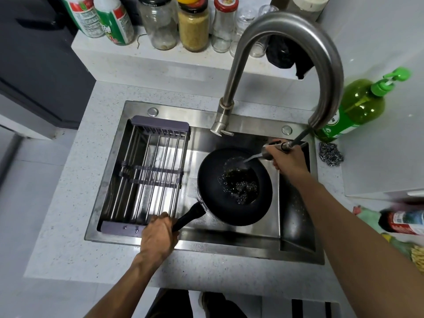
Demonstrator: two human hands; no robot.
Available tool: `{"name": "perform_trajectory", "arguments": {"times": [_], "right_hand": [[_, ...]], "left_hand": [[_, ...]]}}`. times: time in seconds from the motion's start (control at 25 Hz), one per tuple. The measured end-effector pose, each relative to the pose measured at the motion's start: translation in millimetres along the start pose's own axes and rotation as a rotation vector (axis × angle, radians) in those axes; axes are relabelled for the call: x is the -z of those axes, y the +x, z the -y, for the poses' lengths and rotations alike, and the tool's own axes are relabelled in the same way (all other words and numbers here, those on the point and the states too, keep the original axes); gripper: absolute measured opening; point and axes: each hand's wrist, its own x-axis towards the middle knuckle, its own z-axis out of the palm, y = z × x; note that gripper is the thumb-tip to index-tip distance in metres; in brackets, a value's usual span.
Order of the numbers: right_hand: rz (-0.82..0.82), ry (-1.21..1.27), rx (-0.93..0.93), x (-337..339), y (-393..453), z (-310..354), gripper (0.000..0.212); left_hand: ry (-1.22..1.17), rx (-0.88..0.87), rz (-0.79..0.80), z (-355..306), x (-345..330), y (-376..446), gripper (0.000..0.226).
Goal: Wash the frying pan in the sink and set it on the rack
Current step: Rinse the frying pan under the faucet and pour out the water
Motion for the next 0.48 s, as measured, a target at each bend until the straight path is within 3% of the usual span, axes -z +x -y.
{"name": "perform_trajectory", "arguments": {"times": [0.24, 0.48], "right_hand": [[-0.028, -0.389, 0.043, 30, -8, -11, 0.025], [0.052, -0.566, 0.014, 45, -22, -16, 0.036]], "left_hand": [[0.011, -0.012, -0.013, 0, 0, -1, 0.016], [0.027, -0.028, -0.008, -1, 3, -2, 0.012]]}}
